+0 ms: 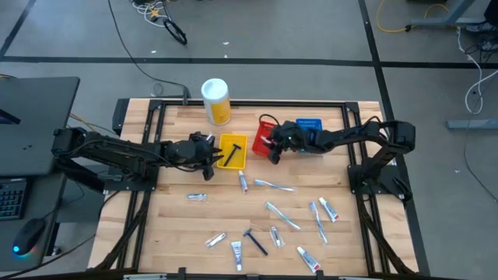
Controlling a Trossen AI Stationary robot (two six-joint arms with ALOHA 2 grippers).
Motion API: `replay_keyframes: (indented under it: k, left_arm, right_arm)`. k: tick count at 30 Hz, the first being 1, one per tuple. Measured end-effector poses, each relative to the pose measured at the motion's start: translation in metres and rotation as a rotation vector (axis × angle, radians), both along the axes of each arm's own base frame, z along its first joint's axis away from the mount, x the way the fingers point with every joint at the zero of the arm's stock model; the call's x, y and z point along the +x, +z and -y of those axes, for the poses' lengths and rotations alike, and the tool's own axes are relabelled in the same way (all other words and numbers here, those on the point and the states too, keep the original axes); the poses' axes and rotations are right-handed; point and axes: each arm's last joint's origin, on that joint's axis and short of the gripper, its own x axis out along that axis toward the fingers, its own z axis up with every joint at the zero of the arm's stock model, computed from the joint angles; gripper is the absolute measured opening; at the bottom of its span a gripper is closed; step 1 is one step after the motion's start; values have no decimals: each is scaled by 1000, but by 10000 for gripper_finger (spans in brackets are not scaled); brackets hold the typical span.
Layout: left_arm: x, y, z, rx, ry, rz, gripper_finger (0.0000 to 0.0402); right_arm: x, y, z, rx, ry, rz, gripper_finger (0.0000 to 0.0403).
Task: Pick & Place Travel size toiletries
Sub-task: Put the white toothpaste into the blue bin
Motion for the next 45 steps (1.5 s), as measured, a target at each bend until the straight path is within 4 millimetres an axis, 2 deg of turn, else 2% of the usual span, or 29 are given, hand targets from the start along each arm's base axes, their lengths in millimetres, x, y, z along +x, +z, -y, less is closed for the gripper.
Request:
replay_keyframes:
  k: [3, 6, 13, 15, 19, 24, 28, 34, 39, 45]
  left_arm:
    - [0, 0, 0, 0, 0, 0, 113]
    - [0, 0, 0, 0, 0, 0, 113]
    - [0, 0, 0, 0, 1, 1, 113]
    - [0, 0, 0, -2, 3, 1, 113]
    - [0, 0, 0, -9, 9, 4, 113]
    - [0, 0, 0, -10, 9, 5, 113]
    - [0, 0, 0, -12, 10, 6, 113]
    - [0, 0, 0, -21, 13, 8, 113]
    - [0, 0, 0, -50, 21, 14, 113]
    - [-1, -2, 0, -54, 23, -1, 113]
  right_arm:
    - [7, 8, -3, 14, 25, 30, 144]
    - [18, 18, -17, 65, 144, 83, 145]
    - [33, 29, -78, 257, 228, 179, 146]
    - [34, 31, -95, 307, 206, 207, 146]
    - [34, 28, -121, 299, 142, 217, 146]
    - [41, 6, -150, 205, 72, 232, 146]
    - [54, -15, -163, 183, 50, 207, 146]
    - [79, -33, -177, 156, 4, 145, 146]
    - [83, -31, -188, 91, -69, 84, 146]
    - [80, -31, -194, 121, -107, 63, 146]
